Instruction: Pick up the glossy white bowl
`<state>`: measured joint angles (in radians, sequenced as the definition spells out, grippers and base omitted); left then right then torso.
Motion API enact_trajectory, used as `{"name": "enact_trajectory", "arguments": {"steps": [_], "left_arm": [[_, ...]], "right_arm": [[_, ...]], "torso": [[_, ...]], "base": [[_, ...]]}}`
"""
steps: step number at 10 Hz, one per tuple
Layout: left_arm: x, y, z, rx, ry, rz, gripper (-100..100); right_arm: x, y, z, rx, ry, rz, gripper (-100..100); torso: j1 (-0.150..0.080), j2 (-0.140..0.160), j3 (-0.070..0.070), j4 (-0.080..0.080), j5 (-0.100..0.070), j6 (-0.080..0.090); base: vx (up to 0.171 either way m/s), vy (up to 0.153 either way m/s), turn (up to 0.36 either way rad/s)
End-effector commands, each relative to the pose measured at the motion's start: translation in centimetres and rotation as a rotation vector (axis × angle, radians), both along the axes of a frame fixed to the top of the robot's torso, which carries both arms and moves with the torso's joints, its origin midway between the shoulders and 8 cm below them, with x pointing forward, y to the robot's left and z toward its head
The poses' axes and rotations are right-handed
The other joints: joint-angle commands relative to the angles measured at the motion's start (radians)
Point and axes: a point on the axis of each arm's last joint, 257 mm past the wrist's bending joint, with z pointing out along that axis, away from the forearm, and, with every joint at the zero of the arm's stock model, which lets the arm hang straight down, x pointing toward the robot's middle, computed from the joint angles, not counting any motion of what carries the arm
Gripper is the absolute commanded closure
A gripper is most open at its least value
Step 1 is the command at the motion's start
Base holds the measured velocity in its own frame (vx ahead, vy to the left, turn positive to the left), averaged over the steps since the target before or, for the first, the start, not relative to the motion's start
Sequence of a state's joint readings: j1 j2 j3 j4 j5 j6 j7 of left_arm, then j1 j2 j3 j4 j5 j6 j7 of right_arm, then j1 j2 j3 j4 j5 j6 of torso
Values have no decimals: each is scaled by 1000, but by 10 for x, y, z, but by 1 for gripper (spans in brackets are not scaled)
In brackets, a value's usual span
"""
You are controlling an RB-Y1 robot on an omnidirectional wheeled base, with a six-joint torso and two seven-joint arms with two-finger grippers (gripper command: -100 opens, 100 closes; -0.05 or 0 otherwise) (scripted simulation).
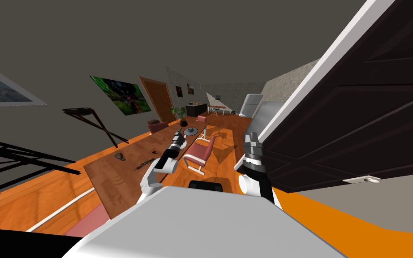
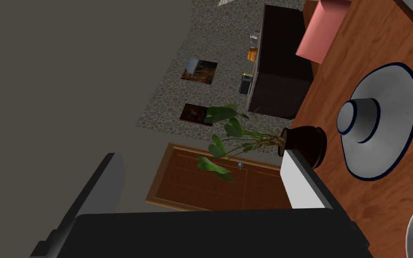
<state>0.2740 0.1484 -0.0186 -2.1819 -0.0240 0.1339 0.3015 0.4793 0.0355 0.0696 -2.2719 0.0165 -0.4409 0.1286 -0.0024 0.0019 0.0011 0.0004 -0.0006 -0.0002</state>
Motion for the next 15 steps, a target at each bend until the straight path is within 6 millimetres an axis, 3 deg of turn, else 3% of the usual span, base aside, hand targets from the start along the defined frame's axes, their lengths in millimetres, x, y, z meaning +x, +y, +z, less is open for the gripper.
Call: {"name": "enact_trajectory", "arguments": {"steps": [1,8,15], "left_arm": [[9,0,-12,-19,46,0,-100],[31,4,-57,-70,221,17,-100],[39,9,-100,-103,386,46,-100]], "right_arm": [[0,0,0,0,0,0,0],[0,0,0,0,0,0,0],[0,0,0,0,0,0,0]], "torso": [[0,0,0,0,0,0],[2,-1,0,0,0,0],[3,-1,-1,0,1,0]], "base": [[-31,-39,-54],[-18,-20,-37],[-8,-5,-29]]}}
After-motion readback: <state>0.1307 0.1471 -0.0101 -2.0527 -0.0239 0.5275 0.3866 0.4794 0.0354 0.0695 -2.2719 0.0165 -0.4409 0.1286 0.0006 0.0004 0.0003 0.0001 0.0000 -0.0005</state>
